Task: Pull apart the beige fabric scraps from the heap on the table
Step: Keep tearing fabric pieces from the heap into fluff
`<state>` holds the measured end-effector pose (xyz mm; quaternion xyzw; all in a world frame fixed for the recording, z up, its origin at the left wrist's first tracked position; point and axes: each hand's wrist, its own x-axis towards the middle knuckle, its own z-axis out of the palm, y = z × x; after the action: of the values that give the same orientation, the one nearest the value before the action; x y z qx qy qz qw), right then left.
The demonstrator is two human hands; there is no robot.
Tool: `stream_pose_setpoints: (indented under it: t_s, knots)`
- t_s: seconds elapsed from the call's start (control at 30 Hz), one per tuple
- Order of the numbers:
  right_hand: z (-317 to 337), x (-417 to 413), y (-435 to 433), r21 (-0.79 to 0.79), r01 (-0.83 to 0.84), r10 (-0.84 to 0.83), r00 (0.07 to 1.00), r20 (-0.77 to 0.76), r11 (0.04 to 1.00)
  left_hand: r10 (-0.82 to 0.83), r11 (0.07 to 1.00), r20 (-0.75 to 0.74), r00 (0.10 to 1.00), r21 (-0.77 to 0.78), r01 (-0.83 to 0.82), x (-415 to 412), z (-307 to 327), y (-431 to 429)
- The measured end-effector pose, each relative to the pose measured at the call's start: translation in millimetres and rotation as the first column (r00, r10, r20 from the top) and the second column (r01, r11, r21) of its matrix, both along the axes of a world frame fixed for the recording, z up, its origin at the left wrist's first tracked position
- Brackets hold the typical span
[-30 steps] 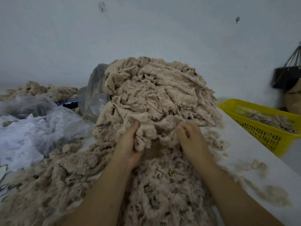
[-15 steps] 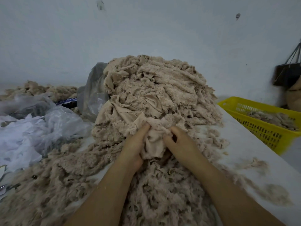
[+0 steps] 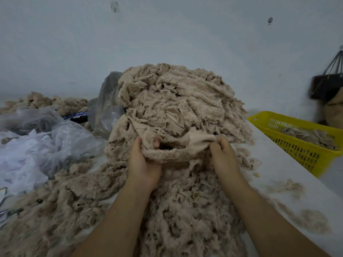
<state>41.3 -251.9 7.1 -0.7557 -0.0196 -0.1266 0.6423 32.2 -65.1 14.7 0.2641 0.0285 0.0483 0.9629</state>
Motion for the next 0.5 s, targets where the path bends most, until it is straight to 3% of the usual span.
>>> stream_pose_setpoints:
  t_s: [0.13, 0.17, 0.23, 0.3, 0.37, 0.43, 0.5]
  knots:
    - [0, 1, -5, 0.114, 0.076, -0.075, 0.997, -0.015, 0.991, 0.068, 0.993, -0.025, 0.997, -0.096, -0.070, -2, 3, 6]
    - [-1, 2, -5, 0.099, 0.076, -0.075, 0.997, -0.010, 0.992, 0.046, 0.998, -0.036, 0.998, -0.035, -0.047, -3, 5, 5]
    - [-2, 2, -2, 0.046, 0.074, -0.073, 0.997, -0.010, 0.996, -0.004, 0.973, -0.084, 0.996, 0.230, 0.024, -8, 5, -2]
    - [-3, 3, 1, -0.004, 0.065, -0.065, 0.998, -0.008, 0.998, -0.075, 0.833, -0.131, 0.989, 0.536, 0.134, -15, 3, -13]
    - [-3, 5, 2, -0.071, 0.058, -0.059, 0.998, -0.016, 0.996, -0.156, 0.581, -0.157, 0.975, 0.784, 0.219, -20, -4, -25]
    - [-2, 5, 4, -0.093, 0.005, -0.010, 0.999, -0.051, 0.996, -0.174, 0.399, -0.174, 0.969, 0.887, 0.231, -21, -11, -31]
    - [-3, 2, 6, -0.060, -0.148, 0.141, 0.985, -0.102, 0.987, -0.227, 0.375, -0.179, 0.957, 0.891, 0.256, -22, -12, -33]
